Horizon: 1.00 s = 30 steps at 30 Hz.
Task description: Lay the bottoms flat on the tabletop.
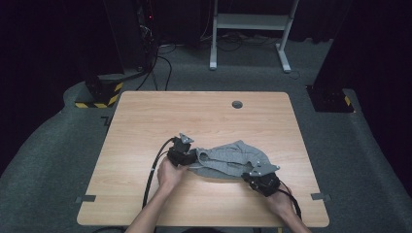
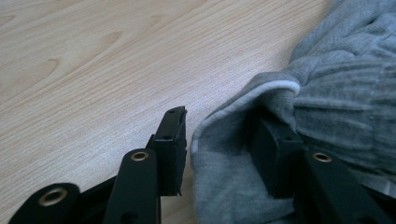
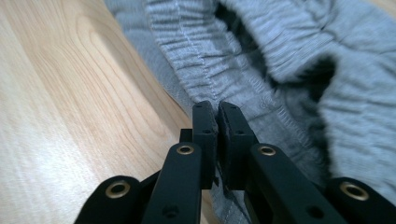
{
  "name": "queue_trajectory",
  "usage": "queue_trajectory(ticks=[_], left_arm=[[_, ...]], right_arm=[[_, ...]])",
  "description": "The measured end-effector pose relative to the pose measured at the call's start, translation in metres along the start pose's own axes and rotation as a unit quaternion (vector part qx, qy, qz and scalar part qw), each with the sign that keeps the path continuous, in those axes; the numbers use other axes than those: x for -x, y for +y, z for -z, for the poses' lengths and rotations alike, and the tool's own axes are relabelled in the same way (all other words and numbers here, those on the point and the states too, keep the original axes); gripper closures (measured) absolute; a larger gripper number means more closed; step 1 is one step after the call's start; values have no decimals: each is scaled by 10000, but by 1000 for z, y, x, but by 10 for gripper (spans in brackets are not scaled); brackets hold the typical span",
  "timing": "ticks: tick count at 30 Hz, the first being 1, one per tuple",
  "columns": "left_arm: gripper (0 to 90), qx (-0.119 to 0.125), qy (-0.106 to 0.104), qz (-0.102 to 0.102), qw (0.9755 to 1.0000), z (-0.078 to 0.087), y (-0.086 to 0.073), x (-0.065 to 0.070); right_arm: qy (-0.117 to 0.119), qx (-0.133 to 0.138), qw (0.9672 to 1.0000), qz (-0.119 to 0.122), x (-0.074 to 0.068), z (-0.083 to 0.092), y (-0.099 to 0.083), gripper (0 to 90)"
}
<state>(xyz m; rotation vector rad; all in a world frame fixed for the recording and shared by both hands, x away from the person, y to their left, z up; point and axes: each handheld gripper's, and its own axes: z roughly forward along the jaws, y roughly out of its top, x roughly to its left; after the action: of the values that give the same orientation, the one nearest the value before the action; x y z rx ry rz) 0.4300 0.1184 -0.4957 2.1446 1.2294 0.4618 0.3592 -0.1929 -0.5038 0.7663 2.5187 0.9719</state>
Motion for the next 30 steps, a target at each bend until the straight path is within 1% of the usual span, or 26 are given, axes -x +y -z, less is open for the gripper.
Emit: queue_trajectory(ticks=[2, 3, 4, 6, 7, 8, 10, 11, 12, 13, 14, 15, 17, 18, 19, 21, 22, 23, 24, 25, 27, 28, 29, 30], left_arm=[[569, 13, -6, -11, 10000, 1, 0, 0], [569, 30, 7, -23, 10000, 2, -1, 0], [569, 47, 6, -17, 10000, 2, -1, 0], [570, 54, 0, -30, 10000, 3, -1, 1], [570, 59, 0, -32, 10000, 3, -1, 0], [570, 66, -11, -23, 10000, 3, -1, 0], [568, 109, -51, 5, 9999, 4, -1, 1], [569, 107, -45, -16, 9999, 4, -1, 1], [571, 106, -49, -32, 9999, 5, -1, 1], [571, 125, -53, -19, 9999, 5, -1, 2], [571, 147, -45, -36, 9999, 7, -1, 2], [571, 156, -51, -37, 9999, 8, -1, 2], [571, 210, -52, -46, 9998, 11, -1, 2], [575, 215, -55, -47, 9997, 11, 0, 2], [579, 210, -67, -28, 9998, 11, 0, 2], [588, 194, -90, -2, 9998, 9, 1, 2], [595, 182, -95, 21, 9998, 8, 1, 2], [598, 167, -84, 3, 9998, 6, 1, 2], [598, 145, -90, 23, 9999, 5, 1, 2], [602, 143, -82, 19, 9999, 4, 1, 2], [604, 151, -82, 32, 9998, 5, 0, 2], [603, 147, -75, -8, 9999, 6, 0, 1], [603, 152, -85, 1, 9998, 7, 0, 1], [603, 169, -85, 5, 9998, 8, 0, 1]], right_arm=[[7, 73, 10000, -7, 2, 6, 3, 865], [29, 181, 9998, -37, 5, 13, 9, 864], [29, 181, 9998, -37, 5, 13, 9, 864], [173, 203, 9995, -153, 10, 19, 15, 855], [315, 129, 9991, -237, 15, 20, 19, 825], [315, 129, 9991, -237, 15, 20, 19, 825], [396, 64, 9987, -327, 17, 16, 20, 723], [362, 6, 9988, -318, 17, 13, 20, 724], [288, -65, 9992, -279, 14, 8, 17, 705], [288, -65, 9992, -279, 14, 8, 17, 705], [230, -88, 9994, -251, 12, 6, 16, 677], [188, -90, 9997, -157, 10, 4, 16, 637], [191, -54, 9998, -14, 3, 1, 16, 563], [218, -41, 9997, 49, -2, -2, 18, 503], [232, -44, 9997, 66, -5, -5, 19, 465], [242, -73, 9996, 107, -8, -12, 20, 431], [216, -131, 9996, 83, -9, -20, 22, 411], [193, -170, 9997, 54, -9, -24, 24, 413], [193, -170, 9997, 54, -9, -24, 24, 413], [133, -166, 9998, 43, -10, -26, 24, 432], [-43, -123, 9999, 35, -11, -28, 26, 520], [10, -99, 10000, 7, -10, -28, 26, 594], [65, -81, 9999, -46, -10, -27, 27, 650], [22, -73, 10000, 4, -10, -27, 27, 736]])
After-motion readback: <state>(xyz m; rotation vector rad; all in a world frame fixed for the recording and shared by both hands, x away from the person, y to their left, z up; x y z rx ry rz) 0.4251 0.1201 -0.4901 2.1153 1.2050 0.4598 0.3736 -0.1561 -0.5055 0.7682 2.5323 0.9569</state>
